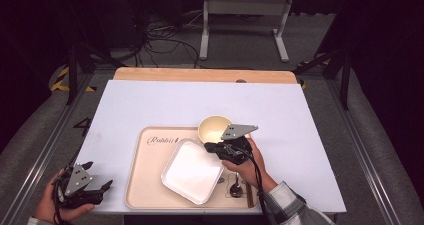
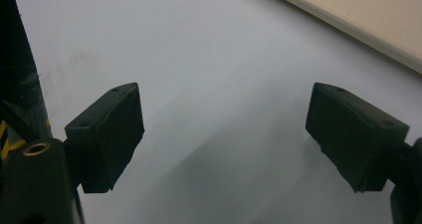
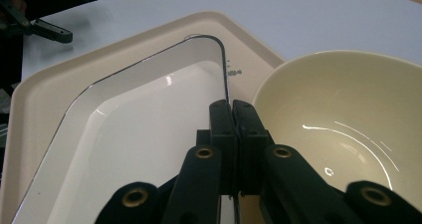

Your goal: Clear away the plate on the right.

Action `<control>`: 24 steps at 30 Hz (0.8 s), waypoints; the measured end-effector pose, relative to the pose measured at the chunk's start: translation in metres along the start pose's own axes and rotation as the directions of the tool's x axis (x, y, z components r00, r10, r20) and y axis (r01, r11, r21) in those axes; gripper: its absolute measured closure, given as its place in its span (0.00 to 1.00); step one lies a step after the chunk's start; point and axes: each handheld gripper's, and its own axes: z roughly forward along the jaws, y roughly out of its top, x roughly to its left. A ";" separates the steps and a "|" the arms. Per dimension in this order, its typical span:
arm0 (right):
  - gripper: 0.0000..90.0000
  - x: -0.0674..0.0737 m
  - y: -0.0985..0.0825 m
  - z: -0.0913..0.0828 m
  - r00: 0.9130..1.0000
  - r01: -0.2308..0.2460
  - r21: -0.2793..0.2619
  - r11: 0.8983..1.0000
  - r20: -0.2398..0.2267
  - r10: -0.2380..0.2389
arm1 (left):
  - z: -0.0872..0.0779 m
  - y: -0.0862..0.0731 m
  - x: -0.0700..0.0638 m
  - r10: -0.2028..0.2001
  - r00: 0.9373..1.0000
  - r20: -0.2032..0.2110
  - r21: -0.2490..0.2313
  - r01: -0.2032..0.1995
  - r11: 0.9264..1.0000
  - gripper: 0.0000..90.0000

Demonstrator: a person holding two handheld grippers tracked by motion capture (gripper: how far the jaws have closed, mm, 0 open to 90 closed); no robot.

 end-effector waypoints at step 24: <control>0.98 0.004 -0.004 0.013 0.999 0.050 0.059 0.997 -0.007 -0.049 | 0.000 0.000 0.000 0.004 1.000 0.000 0.003 -0.004 1.000 0.17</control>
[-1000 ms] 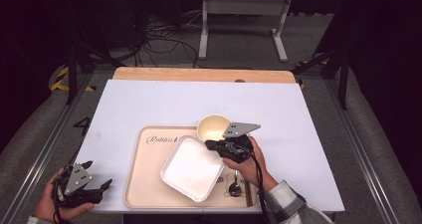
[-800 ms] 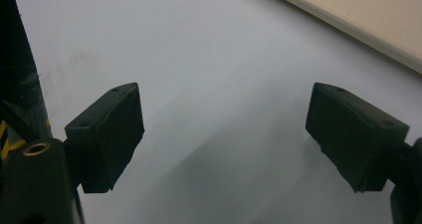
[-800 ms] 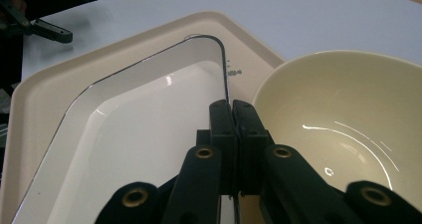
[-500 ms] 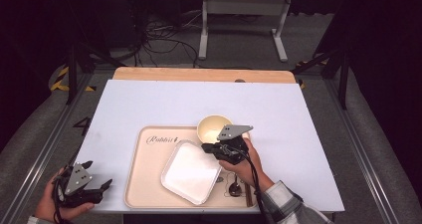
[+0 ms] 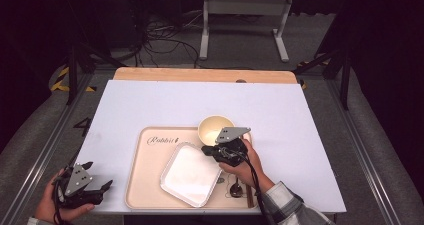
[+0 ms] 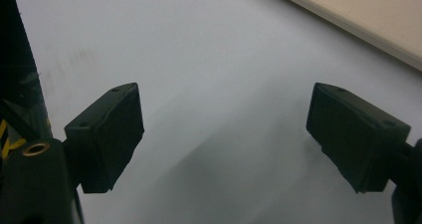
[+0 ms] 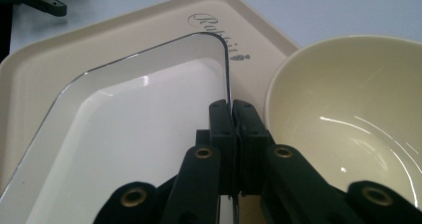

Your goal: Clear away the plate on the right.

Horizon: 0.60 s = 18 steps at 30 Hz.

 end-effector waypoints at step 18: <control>0.94 0.008 0.001 -0.004 0.999 0.047 0.000 0.999 -0.006 -0.047 | 0.000 0.000 0.000 -0.004 1.000 -0.001 0.000 0.004 1.000 0.17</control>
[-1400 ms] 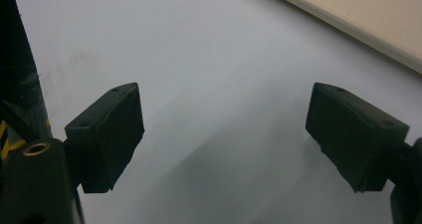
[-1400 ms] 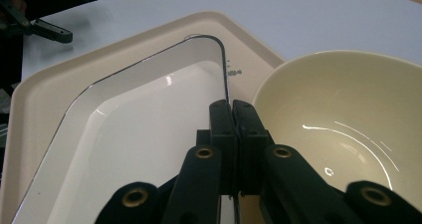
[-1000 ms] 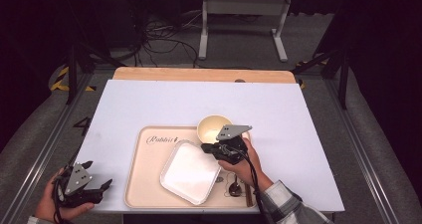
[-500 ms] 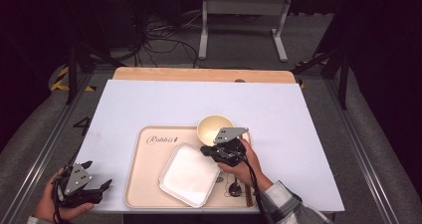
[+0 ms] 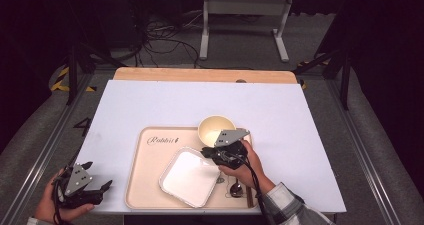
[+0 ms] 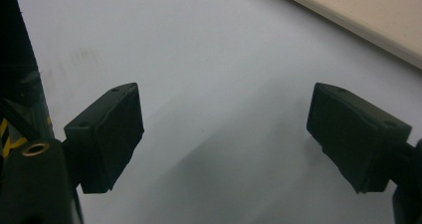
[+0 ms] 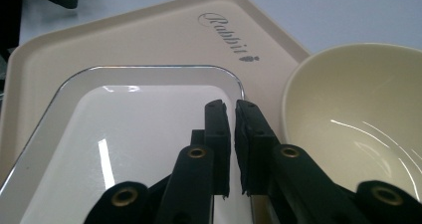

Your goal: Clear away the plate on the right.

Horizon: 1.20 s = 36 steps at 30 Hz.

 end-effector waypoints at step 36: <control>0.98 0.066 -0.042 -0.012 0.959 0.173 0.217 0.961 -0.260 -0.114 | 0.019 0.018 0.002 0.025 0.999 0.031 -0.014 -0.025 1.000 0.17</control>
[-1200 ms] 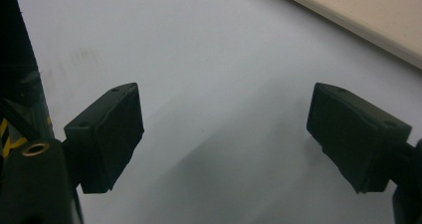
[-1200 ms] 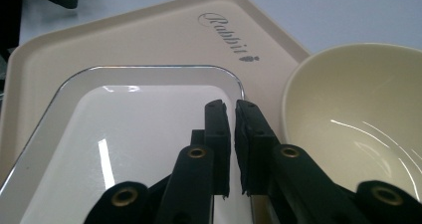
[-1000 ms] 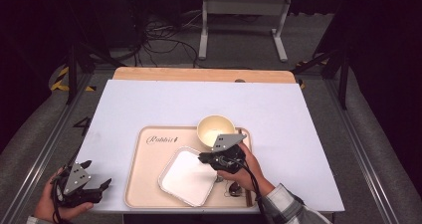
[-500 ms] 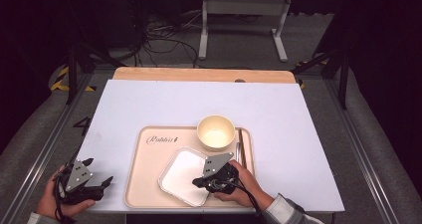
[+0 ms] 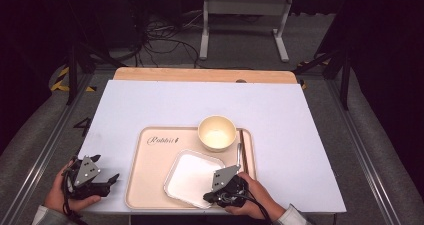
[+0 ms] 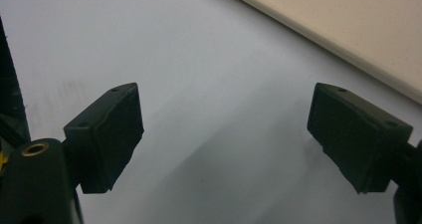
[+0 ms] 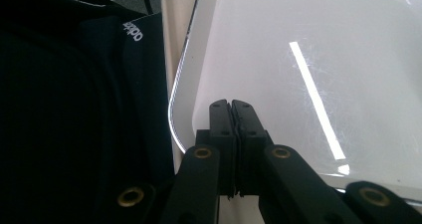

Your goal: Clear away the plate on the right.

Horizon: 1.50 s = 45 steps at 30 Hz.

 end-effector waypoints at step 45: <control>0.54 -0.019 -0.037 -0.068 0.908 -0.061 -0.129 0.990 0.405 0.109 | 0.004 -0.002 0.000 -0.031 1.000 0.008 0.011 0.030 0.999 0.16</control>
